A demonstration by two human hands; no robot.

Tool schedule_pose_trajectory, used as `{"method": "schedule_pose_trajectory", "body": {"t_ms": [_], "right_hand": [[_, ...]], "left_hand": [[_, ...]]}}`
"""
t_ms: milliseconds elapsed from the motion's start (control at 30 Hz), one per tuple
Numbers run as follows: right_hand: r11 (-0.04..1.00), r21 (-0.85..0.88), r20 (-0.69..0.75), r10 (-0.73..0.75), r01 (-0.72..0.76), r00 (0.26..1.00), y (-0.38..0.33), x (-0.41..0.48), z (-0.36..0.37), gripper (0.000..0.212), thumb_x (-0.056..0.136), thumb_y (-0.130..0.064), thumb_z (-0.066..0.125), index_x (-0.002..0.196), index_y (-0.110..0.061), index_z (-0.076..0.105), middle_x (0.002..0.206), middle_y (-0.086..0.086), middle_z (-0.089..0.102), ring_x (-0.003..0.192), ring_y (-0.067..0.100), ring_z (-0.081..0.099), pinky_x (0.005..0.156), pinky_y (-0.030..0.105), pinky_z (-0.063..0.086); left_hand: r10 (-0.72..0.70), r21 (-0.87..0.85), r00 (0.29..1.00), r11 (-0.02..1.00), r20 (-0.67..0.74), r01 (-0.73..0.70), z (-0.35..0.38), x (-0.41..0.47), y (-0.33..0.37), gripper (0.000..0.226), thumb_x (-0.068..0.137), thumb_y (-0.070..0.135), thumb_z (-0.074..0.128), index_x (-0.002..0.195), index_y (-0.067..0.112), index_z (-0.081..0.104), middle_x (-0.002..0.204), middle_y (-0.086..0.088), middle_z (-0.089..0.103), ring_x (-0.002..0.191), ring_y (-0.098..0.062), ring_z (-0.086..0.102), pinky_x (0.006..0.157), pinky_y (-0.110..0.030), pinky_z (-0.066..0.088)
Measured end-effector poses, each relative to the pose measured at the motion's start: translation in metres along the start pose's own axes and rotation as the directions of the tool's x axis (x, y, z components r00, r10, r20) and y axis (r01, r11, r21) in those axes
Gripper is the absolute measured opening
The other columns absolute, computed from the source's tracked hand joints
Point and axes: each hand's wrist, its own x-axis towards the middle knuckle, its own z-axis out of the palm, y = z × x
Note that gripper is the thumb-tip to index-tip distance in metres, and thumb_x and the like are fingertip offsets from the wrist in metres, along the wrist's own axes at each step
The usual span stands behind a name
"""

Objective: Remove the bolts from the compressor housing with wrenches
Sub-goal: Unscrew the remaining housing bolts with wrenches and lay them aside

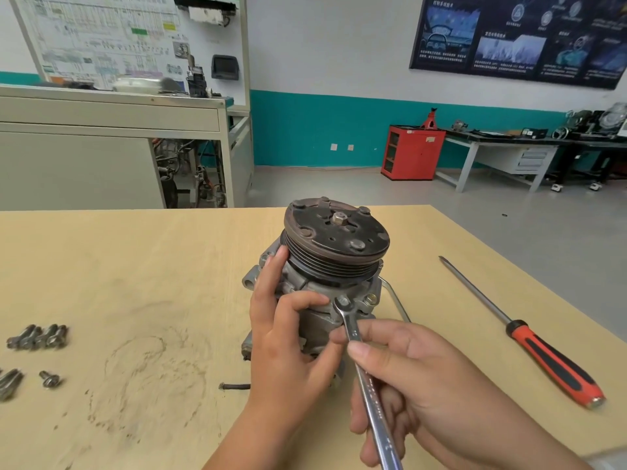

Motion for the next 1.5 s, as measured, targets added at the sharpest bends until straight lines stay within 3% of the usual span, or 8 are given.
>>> {"method": "schedule_pose_trajectory", "body": {"t_ms": [200, 400, 500, 600, 700, 833, 1000, 1500], "right_hand": [[0.898, -0.416, 0.12, 0.207, -0.14, 0.971, -0.039, 0.006, -0.047, 0.027, 0.079, -0.037, 0.053, 0.095, -0.02, 0.064, 0.046, -0.003, 0.057, 0.035, 0.008, 0.055, 0.037, 0.016, 0.044], [0.287, -0.957, 0.051, 0.047, 0.035, 0.998, -0.083, 0.03, -0.086, 0.032, 0.069, -0.066, 0.04, 0.073, -0.046, 0.065, 0.066, -0.018, 0.058, 0.064, 0.0, 0.05, 0.068, 0.019, 0.041], [0.473, -0.881, 0.07, 0.172, -0.02, 0.983, -0.079, 0.018, -0.096, 0.027, 0.086, -0.056, 0.044, 0.079, -0.041, 0.065, 0.06, -0.014, 0.054, 0.056, 0.0, 0.049, 0.059, 0.013, 0.043], [0.806, -0.579, 0.248, 0.313, -0.119, 0.917, -0.048, 0.004, -0.094, 0.018, 0.092, -0.034, 0.047, 0.082, -0.027, 0.06, 0.071, -0.004, 0.068, 0.062, 0.01, 0.065, 0.062, 0.021, 0.05], [0.953, -0.257, 0.452, 0.264, -0.159, 0.852, -0.02, -0.003, -0.076, 0.014, 0.092, -0.04, 0.051, 0.09, -0.026, 0.056, 0.094, 0.007, 0.073, 0.077, 0.013, 0.07, 0.072, 0.023, 0.052], [0.973, 0.075, 0.51, 0.15, -0.217, 0.847, -0.013, -0.005, -0.05, 0.012, 0.093, -0.033, 0.052, 0.097, -0.025, 0.059, 0.091, 0.009, 0.073, 0.07, 0.009, 0.07, 0.066, 0.02, 0.054], [0.974, 0.057, 0.396, 0.181, -0.221, 0.9, -0.018, 0.003, -0.035, 0.029, 0.087, -0.03, 0.048, 0.099, -0.006, 0.037, 0.073, 0.008, 0.073, 0.052, 0.009, 0.066, 0.051, 0.018, 0.052], [0.972, 0.179, 0.146, 0.126, -0.151, 0.981, -0.016, 0.006, 0.0, 0.033, 0.074, -0.033, 0.05, 0.092, -0.005, 0.045, 0.055, 0.015, 0.065, 0.035, 0.015, 0.058, 0.034, 0.018, 0.045]], "left_hand": [[0.005, 0.038, 1.0, 0.999, 0.002, -0.005, -0.001, 0.002, 0.001, 0.033, 0.075, 0.033, 0.068, 0.101, 0.024, 0.05, 0.15, -0.011, 0.028, 0.143, -0.025, 0.026, 0.114, -0.037, 0.027], [-0.003, 0.056, 1.0, 0.998, 0.011, 0.003, -0.003, 0.002, 0.003, 0.032, 0.076, 0.033, 0.066, 0.101, 0.026, 0.05, 0.149, -0.004, 0.026, 0.142, -0.028, 0.026, 0.11, -0.047, 0.029], [-0.005, 0.046, 1.0, 0.999, 0.014, 0.005, -0.003, 0.002, 0.003, 0.032, 0.076, 0.033, 0.066, 0.101, 0.027, 0.049, 0.149, -0.002, 0.025, 0.142, -0.026, 0.026, 0.112, -0.043, 0.028], [-0.006, 0.039, 1.0, 0.999, 0.022, 0.005, -0.003, 0.002, 0.002, 0.032, 0.076, 0.032, 0.067, 0.102, 0.027, 0.05, 0.15, -0.001, 0.025, 0.142, -0.026, 0.027, 0.112, -0.042, 0.029], [0.006, 0.04, 1.0, 0.999, 0.017, -0.007, -0.004, 0.001, 0.002, 0.032, 0.076, 0.032, 0.067, 0.102, 0.026, 0.05, 0.15, -0.003, 0.025, 0.141, -0.026, 0.028, 0.11, -0.041, 0.03], [0.003, 0.034, 1.0, 0.999, 0.015, -0.003, -0.003, 0.001, 0.0, 0.032, 0.076, 0.031, 0.068, 0.102, 0.026, 0.05, 0.151, -0.005, 0.026, 0.142, -0.028, 0.027, 0.112, -0.045, 0.029], [-0.009, 0.038, 1.0, 0.999, 0.012, 0.008, -0.002, 0.0, 0.001, 0.032, 0.075, 0.031, 0.066, 0.102, 0.026, 0.051, 0.15, -0.011, 0.028, 0.142, -0.028, 0.027, 0.11, -0.046, 0.03], [-0.015, -0.005, 0.999, 1.0, -0.028, 0.015, 0.002, -0.001, 0.001, 0.026, 0.087, 0.046, 0.061, 0.102, 0.027, 0.051, 0.151, -0.007, 0.027, 0.143, -0.028, 0.026, 0.11, -0.049, 0.032]]}}
